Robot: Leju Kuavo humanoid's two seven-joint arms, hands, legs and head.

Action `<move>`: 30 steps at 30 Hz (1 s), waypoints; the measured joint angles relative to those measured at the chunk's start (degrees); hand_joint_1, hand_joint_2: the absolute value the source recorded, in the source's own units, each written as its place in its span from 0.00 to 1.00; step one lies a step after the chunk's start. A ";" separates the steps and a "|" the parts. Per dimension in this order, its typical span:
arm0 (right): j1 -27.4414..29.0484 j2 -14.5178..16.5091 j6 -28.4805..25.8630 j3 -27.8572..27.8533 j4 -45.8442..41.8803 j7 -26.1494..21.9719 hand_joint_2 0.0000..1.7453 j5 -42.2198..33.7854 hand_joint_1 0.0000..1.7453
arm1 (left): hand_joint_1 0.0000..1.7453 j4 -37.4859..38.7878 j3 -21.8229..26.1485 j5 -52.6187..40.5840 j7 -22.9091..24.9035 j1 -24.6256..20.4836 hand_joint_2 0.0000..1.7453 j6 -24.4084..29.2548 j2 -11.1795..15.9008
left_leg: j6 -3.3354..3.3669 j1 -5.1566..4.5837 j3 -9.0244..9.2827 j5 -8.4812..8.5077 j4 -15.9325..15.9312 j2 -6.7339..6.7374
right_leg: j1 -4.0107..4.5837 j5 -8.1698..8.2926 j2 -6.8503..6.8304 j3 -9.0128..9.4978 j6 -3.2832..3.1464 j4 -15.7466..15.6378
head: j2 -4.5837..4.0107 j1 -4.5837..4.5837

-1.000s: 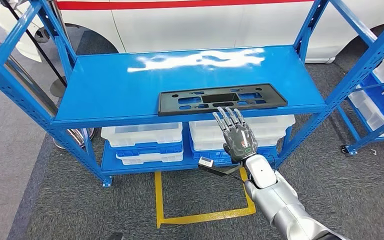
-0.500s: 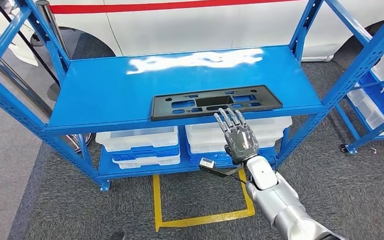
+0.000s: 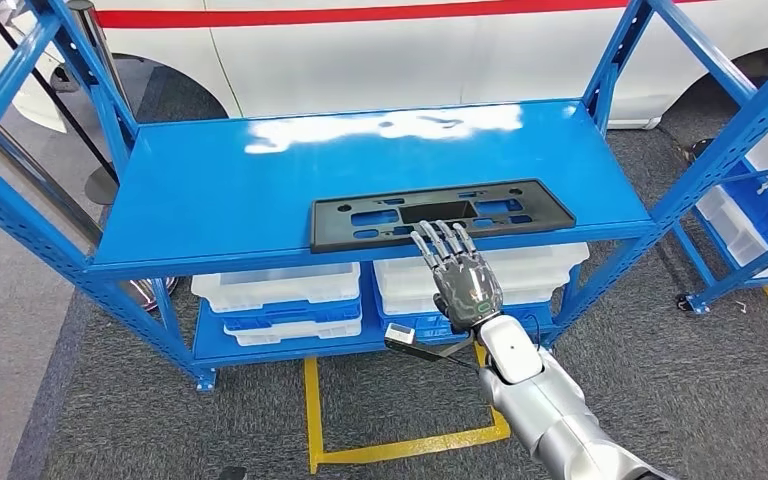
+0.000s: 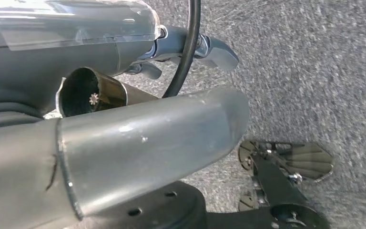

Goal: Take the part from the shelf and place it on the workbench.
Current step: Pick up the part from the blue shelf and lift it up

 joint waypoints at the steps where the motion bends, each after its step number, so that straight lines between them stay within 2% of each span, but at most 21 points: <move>1: -0.05 0.01 0.00 0.01 -0.11 0.00 1.00 -0.03 0.00 | 0.00 0.00 0.01 -0.01 -0.01 -0.04 0.00 0.00 -0.01 | 0.38 0.09 0.20 -0.01 -0.18 0.02 | -0.07 -1.08 -0.10 -0.90 0.28 1.93 | 0.00 0.01; 4: 0.16 0.01 0.00 0.02 -0.21 0.00 1.00 -0.07 0.00 | 0.00 0.00 0.00 -0.01 -0.02 -0.11 0.00 0.00 -0.01 | 1.06 -0.02 0.56 -0.34 -0.27 0.07 | -0.14 -5.35 -0.30 -6.66 0.76 12.57 | 0.00 0.02; 5: 0.32 0.01 0.00 0.03 -0.21 0.00 1.00 -0.07 0.00 | 0.00 0.00 0.00 -0.01 -0.02 -0.08 0.00 0.00 -0.01 | 1.16 -0.11 0.69 -0.47 -0.26 0.04 | -0.14 -5.60 -0.31 -8.21 0.77 14.90 | 0.00 0.02; 6: 0.44 0.00 0.00 0.03 -0.21 0.00 1.00 -0.07 0.00 | 0.00 0.00 0.01 -0.01 -0.01 -0.03 0.00 0.00 -0.01 | 1.21 -0.20 0.88 -0.63 -0.25 0.01 | -0.12 -4.80 -0.32 -8.84 0.67 15.29 | 0.00 0.02; 7: 0.48 0.00 0.00 0.03 -0.22 0.00 1.00 -0.07 0.00 | 0.00 0.00 0.01 -0.01 -0.01 0.01 0.00 0.00 -0.02 | 1.22 -0.32 1.20 -0.84 -0.25 -0.04 | -0.05 -2.83 -0.32 -8.22 0.40 13.22 | 0.00 0.02; 9: 0.43 0.01 0.00 0.04 -0.26 0.00 1.00 -0.07 0.00 | 0.00 0.00 0.01 -0.01 -0.01 0.02 0.00 0.00 -0.10 | 1.10 -0.56 1.94 -1.35 -0.26 -0.10 | 0.33 1.67 -0.36 -4.80 -0.55 5.41 | 0.00 0.01; 10: 0.38 0.01 0.00 0.05 -0.30 0.00 1.00 -0.07 0.00 | 0.00 0.00 0.01 -0.01 -0.02 -0.03 0.00 0.00 -0.15 | 0.95 -0.69 2.18 -1.59 -0.24 -0.12 | 0.57 2.95 -0.41 -3.17 -1.00 1.96 | 0.00 -0.01; 11: 0.34 0.01 0.00 0.05 -0.34 0.00 1.00 -0.08 0.00 | 0.00 0.01 0.01 -0.01 -0.02 -0.09 0.00 0.00 -0.20 | 0.74 -0.74 2.28 -1.76 -0.24 -0.13 | 0.79 3.32 -0.45 -2.24 -1.32 0.03 | 0.00 -0.07; 13: 0.29 0.01 0.00 0.06 -0.41 0.00 1.00 -0.12 0.00 | 0.00 0.01 0.01 -0.01 -0.01 -0.15 0.00 -0.03 -0.25 | 0.20 -0.74 2.33 -1.94 -0.38 -0.08 | 0.96 2.89 -0.43 -1.77 -1.62 -0.97 | 0.00 -0.12; 15: 0.33 0.04 0.00 0.08 -0.62 0.00 1.00 -0.22 0.00 | 0.00 0.01 0.01 -0.02 0.02 -0.14 0.00 -0.04 -0.26 | -0.35 -0.71 2.40 -2.56 -0.01 0.01 | 0.51 2.96 -0.38 -1.10 -1.97 -1.74 | 0.00 -0.16; 16: 0.30 0.08 0.00 0.13 -0.75 0.00 1.00 -0.28 0.00 | 0.00 0.01 0.01 -0.03 0.03 -0.16 0.00 -0.02 -0.26 | -0.63 -0.70 1.90 -3.42 1.35 0.02 | 0.24 3.00 -0.38 -0.63 -2.17 -2.20 | 0.00 -0.25; 17: 0.30 0.16 0.00 0.22 -0.88 -0.01 1.00 -0.33 0.00 | 0.00 0.01 0.00 -0.05 0.03 -0.18 0.00 -0.01 -0.25 | -0.91 -0.61 0.67 -4.75 3.98 0.02 | 0.02 2.94 -0.44 -0.20 -2.35 -2.52 | 0.00 -0.33; 19: 0.41 0.27 0.00 0.40 -0.98 -0.08 1.00 -0.38 0.00 | 0.00 0.02 -0.01 -0.08 0.04 -0.15 0.00 0.00 -0.25 | -1.49 -0.27 -3.38 -7.59 11.42 0.01 | -0.01 2.61 -0.48 0.19 -2.54 -2.59 | 0.00 -0.45; 20: 0.56 0.31 0.00 0.49 -1.00 -0.14 1.00 -0.38 0.00 | 0.00 0.02 -0.01 -0.09 0.07 -0.07 0.00 0.00 -0.25 | -1.75 -0.09 -5.16 -8.09 14.16 0.02 | -0.04 2.40 -0.48 0.34 -2.53 -2.55 | 0.00 -0.44; 21: 0.71 0.31 0.00 0.57 -1.00 -0.19 1.00 -0.38 0.00 | 0.00 0.02 -0.01 -0.09 0.10 0.01 0.00 0.00 -0.25 | -1.98 0.08 -6.03 -7.47 14.95 0.02 | -0.10 2.18 -0.43 0.51 -2.44 -2.45 | 0.00 -0.45; 22: 0.81 0.32 0.00 0.67 -1.01 -0.23 1.00 -0.38 0.00 | 0.00 0.02 -0.01 -0.10 0.14 0.07 0.00 0.00 -0.22 | -2.15 0.24 -5.75 -5.72 13.47 0.03 | -0.19 1.88 -0.37 0.72 -2.28 -2.28 | 0.00 -0.45; 24: 0.86 0.40 0.00 0.81 -1.04 -0.26 1.00 -0.38 0.00 | 0.00 0.02 -0.01 -0.12 0.18 0.07 0.00 -0.01 -0.17 | -2.44 0.52 -3.10 -1.38 6.73 0.02 | -0.44 1.05 -0.25 1.13 -1.72 -1.66 | 0.00 -0.44; 25: 0.83 0.47 0.00 0.85 -1.08 -0.27 1.00 -0.39 0.00 | 0.00 0.03 -0.01 -0.13 0.17 0.03 0.00 -0.02 -0.16 | -2.41 0.50 -1.76 -0.19 3.59 -0.02 | -0.38 0.60 -0.20 1.15 -1.33 -1.19 | 0.00 -0.50; 26: 0.81 0.54 0.00 0.87 -1.12 -0.29 1.00 -0.40 0.00 | 0.00 0.03 -0.01 -0.15 0.17 -0.05 0.00 -0.05 -0.15 | -2.16 0.46 -0.95 0.20 1.82 -0.09 | -0.33 0.28 -0.17 1.08 -0.96 -0.89 | 0.00 -0.54; 28: 0.78 0.61 0.00 1.01 -1.17 -0.39 1.00 -0.45 0.00 | 0.00 0.05 -0.01 -0.23 0.18 -0.08 0.00 -0.08 -0.15 | -1.36 0.23 -0.59 -0.29 1.02 -0.24 | -0.09 0.02 -0.14 0.95 -0.31 -0.69 | 0.00 -0.64; 30: 0.76 0.62 0.00 1.16 -1.24 -0.48 1.00 -0.57 0.00 | 0.00 0.06 -0.01 -0.32 0.19 -0.01 0.00 -0.03 -0.14 | -0.48 0.27 -0.38 -0.34 0.84 -0.29 | -0.22 -0.44 -0.23 0.89 0.24 -0.37 | 0.00 -0.60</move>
